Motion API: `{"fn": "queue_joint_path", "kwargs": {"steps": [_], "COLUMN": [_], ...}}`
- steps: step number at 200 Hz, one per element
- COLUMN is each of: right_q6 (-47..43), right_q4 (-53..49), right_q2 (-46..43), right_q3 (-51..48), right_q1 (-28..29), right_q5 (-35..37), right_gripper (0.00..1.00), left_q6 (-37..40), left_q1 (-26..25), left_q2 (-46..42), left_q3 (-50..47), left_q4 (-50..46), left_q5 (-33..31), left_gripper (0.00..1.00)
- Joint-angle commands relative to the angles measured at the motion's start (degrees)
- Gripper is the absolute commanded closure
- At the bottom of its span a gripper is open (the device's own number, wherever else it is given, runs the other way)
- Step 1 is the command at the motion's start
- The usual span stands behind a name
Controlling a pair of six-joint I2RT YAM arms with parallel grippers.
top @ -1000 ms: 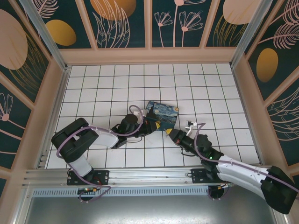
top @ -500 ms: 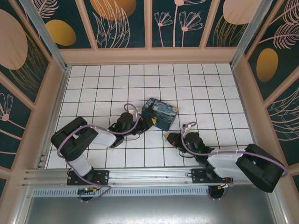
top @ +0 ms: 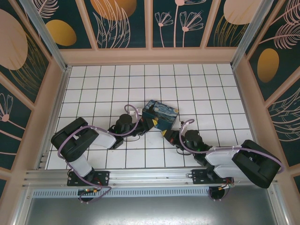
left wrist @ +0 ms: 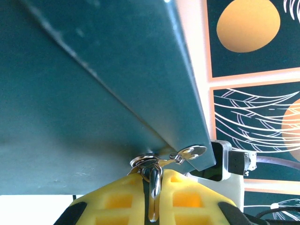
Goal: Unlock a padlock with a key
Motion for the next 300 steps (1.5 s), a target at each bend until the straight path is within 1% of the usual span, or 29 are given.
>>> {"fn": "queue_joint_path", "kwargs": {"steps": [1, 111, 173, 235, 300], "right_q6": [-0.4, -0.3, -0.5, -0.6, -0.6], "right_q4": [2.8, 4.3, 4.0, 4.6, 3.8], "right_q2": [0.8, 4.0, 4.1, 4.8, 3.5], "right_q3": [1.8, 4.1, 4.8, 5.4, 5.2], "right_q1": [-0.3, -0.7, -2.4, -2.5, -2.5], "right_q5": [-0.3, -0.4, -1.5, -2.5, -2.4], "right_gripper": [1.00, 1.00, 1.00, 1.00, 1.00], "left_q6": [-0.9, -0.6, -0.8, -0.9, -1.0], "left_q1": [0.1, 0.2, 0.2, 0.1, 0.1], "left_q2": [-0.5, -0.2, 0.1, 0.4, 0.9], "left_q3": [-0.2, -0.4, -0.5, -0.7, -0.8], "left_q4": [6.2, 6.3, 6.7, 7.2, 7.7], "left_q5": [1.4, 1.5, 1.7, 1.5, 1.3], "left_gripper": [1.00, 1.00, 1.00, 1.00, 1.00]}}
